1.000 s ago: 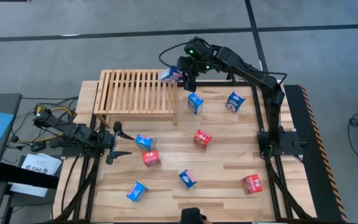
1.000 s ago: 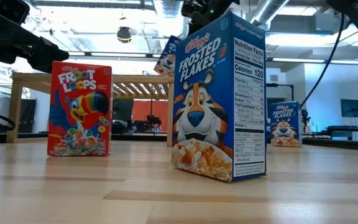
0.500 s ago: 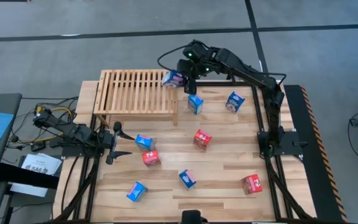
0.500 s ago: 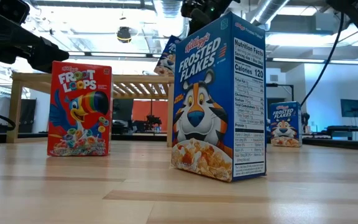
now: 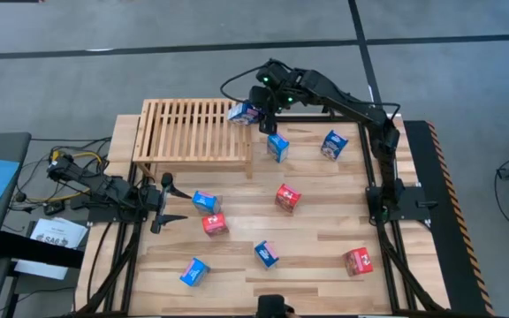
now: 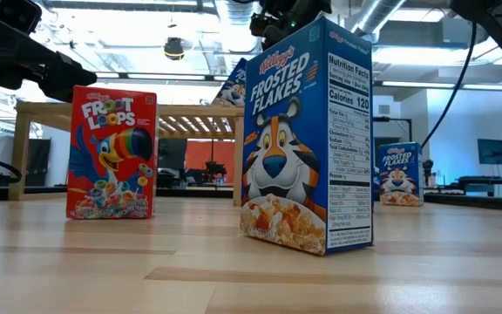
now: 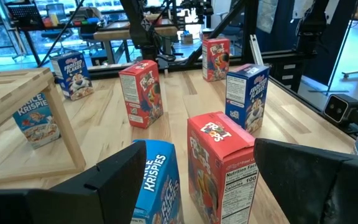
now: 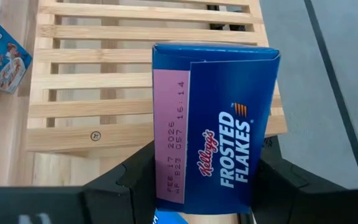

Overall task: Stack cereal on shelf
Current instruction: Put the middle dark blue cereal box on the shelf

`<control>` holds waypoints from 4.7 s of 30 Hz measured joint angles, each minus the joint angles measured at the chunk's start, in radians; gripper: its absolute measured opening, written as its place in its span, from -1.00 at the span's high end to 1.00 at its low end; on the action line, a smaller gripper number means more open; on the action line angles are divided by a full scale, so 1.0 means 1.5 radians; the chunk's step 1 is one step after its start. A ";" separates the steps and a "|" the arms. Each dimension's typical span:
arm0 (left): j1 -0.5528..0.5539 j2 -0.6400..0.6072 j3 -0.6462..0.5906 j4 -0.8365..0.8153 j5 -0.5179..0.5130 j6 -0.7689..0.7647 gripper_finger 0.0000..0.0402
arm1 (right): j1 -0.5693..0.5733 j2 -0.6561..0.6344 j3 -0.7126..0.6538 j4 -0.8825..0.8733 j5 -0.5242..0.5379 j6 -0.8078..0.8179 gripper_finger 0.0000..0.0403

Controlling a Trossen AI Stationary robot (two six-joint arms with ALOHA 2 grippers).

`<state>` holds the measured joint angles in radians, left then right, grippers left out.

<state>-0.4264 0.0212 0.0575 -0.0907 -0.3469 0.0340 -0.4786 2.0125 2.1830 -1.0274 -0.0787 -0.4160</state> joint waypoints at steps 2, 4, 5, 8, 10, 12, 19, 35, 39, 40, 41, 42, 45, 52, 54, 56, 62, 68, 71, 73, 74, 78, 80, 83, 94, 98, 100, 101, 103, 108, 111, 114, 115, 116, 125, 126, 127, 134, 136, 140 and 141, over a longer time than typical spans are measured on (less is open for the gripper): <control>0.000 0.000 0.000 0.000 0.000 0.000 -0.44 | 0.000 0.000 0.001 0.010 0.005 0.000 -0.10; 0.000 0.000 0.000 0.000 0.000 0.000 -0.44 | 0.000 0.000 0.012 0.001 0.007 0.000 -0.10; 0.000 0.000 0.000 0.000 0.000 0.000 -0.44 | 0.000 -0.001 0.017 0.004 0.007 -0.002 -0.10; 0.000 0.000 0.000 0.000 0.000 0.000 -0.44 | 0.000 -0.002 0.021 0.001 0.009 -0.012 -0.10; 0.000 0.000 0.000 0.000 0.000 0.000 -0.44 | 0.000 -0.002 0.021 -0.011 0.012 -0.018 -0.10; 0.000 0.000 0.000 0.000 0.000 0.000 -0.44 | 0.000 -0.002 0.021 -0.023 0.016 -0.018 -0.10; 0.000 0.000 0.000 0.000 0.000 0.000 -0.44 | -0.001 -0.002 0.021 -0.040 0.016 -0.020 -0.10; 0.000 0.000 0.000 0.000 0.000 0.000 -0.44 | -0.001 -0.002 0.021 -0.023 0.017 -0.019 -0.31; 0.000 0.000 0.000 0.000 0.000 0.000 -0.44 | -0.001 -0.002 0.021 -0.019 0.018 -0.019 -0.33; 0.000 0.000 0.000 0.000 0.000 0.000 -0.44 | -0.001 0.000 0.021 -0.019 0.019 -0.019 -0.34; 0.000 0.000 0.000 0.000 0.000 0.000 -0.44 | -0.001 0.001 0.021 -0.016 0.019 -0.019 -0.34; 0.000 0.000 0.000 0.000 0.000 0.000 -0.44 | -0.001 0.002 0.021 -0.015 0.020 -0.018 -0.34; 0.000 0.000 0.000 0.000 0.000 0.000 -0.44 | -0.005 0.003 0.021 -0.013 0.020 -0.019 -0.34; 0.000 0.000 0.000 0.000 0.000 0.000 -0.44 | -0.006 0.003 0.015 0.028 0.020 -0.023 -0.34; 0.000 0.000 0.000 0.000 0.000 0.000 -0.44 | -0.006 0.003 0.015 0.030 0.020 -0.025 -0.34; 0.000 0.000 0.000 0.000 0.000 0.000 -0.44 | -0.006 0.003 0.014 0.033 0.020 -0.026 -0.34; 0.000 0.000 0.000 0.000 0.000 0.000 -0.44 | -0.006 0.003 0.014 0.049 0.021 -0.027 -0.34; 0.000 0.000 0.000 0.000 0.000 0.000 -0.44 | -0.006 0.003 0.014 0.046 0.021 -0.040 -0.34; 0.000 0.000 0.000 0.000 0.000 0.000 -0.44 | -0.006 0.003 0.014 0.046 0.021 -0.042 -0.36; 0.000 0.000 0.000 0.000 0.000 0.000 -0.44 | -0.007 0.003 0.014 0.046 0.021 -0.042 -0.41; 0.000 0.000 0.000 0.000 0.000 0.000 -0.44 | -0.008 0.003 0.014 0.046 0.021 -0.042 -0.44; 0.000 0.000 0.000 0.000 0.000 0.000 -0.44 | -0.015 0.003 0.014 0.046 0.021 -0.038 -0.60; 0.000 0.000 0.000 0.000 0.000 0.000 -0.44 | -0.016 0.003 0.014 0.044 0.021 -0.037 -0.69; 0.000 0.000 0.000 0.000 0.000 0.000 -0.44 | -0.015 0.003 0.014 0.043 0.028 -0.037 -0.79; 0.000 0.000 0.000 0.000 0.000 0.000 -0.44 | -0.015 0.003 0.014 0.069 0.035 -0.037 -0.81; 0.000 0.000 0.000 0.000 0.000 0.000 -0.44 | -0.014 0.003 0.014 0.068 0.055 -0.035 -0.81; 0.000 0.000 0.000 0.000 0.000 0.000 -0.44 | -0.014 0.001 0.014 0.067 0.055 -0.030 -0.81; 0.000 0.000 0.000 0.000 0.000 0.000 -0.44 | -0.014 0.001 0.016 0.064 0.055 -0.028 -0.81; 0.000 0.000 0.000 0.000 0.000 0.000 -0.44 | -0.015 0.000 0.026 0.052 0.055 -0.024 -0.81; 0.000 0.000 0.000 0.000 0.000 0.000 -0.44 | -0.015 -0.001 0.053 0.015 0.056 -0.019 -0.81; 0.000 0.000 0.000 0.000 0.000 0.000 -0.44 | -0.015 -0.002 0.066 -0.019 0.057 -0.007 -0.81; 0.000 0.000 0.000 0.000 0.000 0.000 -0.44 | -0.016 -0.002 0.074 -0.063 0.057 0.014 -0.81; 0.000 0.000 0.000 0.000 0.000 0.000 -0.44 | -0.017 -0.002 0.074 -0.074 0.057 0.019 -0.81; 0.000 0.000 0.000 0.000 0.000 0.000 -0.44 | -0.018 -0.002 0.075 -0.086 0.057 0.024 -0.81; 0.000 0.000 0.000 0.000 0.000 0.000 -0.44 | -0.011 -0.002 0.057 -0.116 0.054 0.035 -0.81; 0.000 0.000 0.000 0.000 0.000 0.000 -0.44 | -0.011 -0.002 0.055 -0.113 0.051 0.035 -0.81; 0.000 0.000 0.000 0.000 0.000 0.000 -0.44 | -0.011 -0.002 0.053 -0.110 0.046 0.035 -0.81; 0.000 0.000 0.000 0.000 0.000 0.000 -0.44 | -0.003 0.004 0.046 -0.077 0.039 0.035 -0.81; 0.000 0.000 0.000 0.000 0.000 0.000 -0.44 | 0.002 0.003 0.047 -0.069 0.038 0.035 -0.81; 0.000 0.000 0.000 0.000 0.000 0.000 -0.44 | 0.008 0.003 0.047 -0.048 0.039 0.035 -0.81; 0.000 0.000 0.000 0.000 0.000 0.000 -0.44 | 0.009 0.003 0.047 -0.045 0.040 0.035 -0.81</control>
<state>-0.4263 0.0212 0.0574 -0.0907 -0.3466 0.0341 -0.4652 2.0171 2.2532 -1.0942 -0.0193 -0.3641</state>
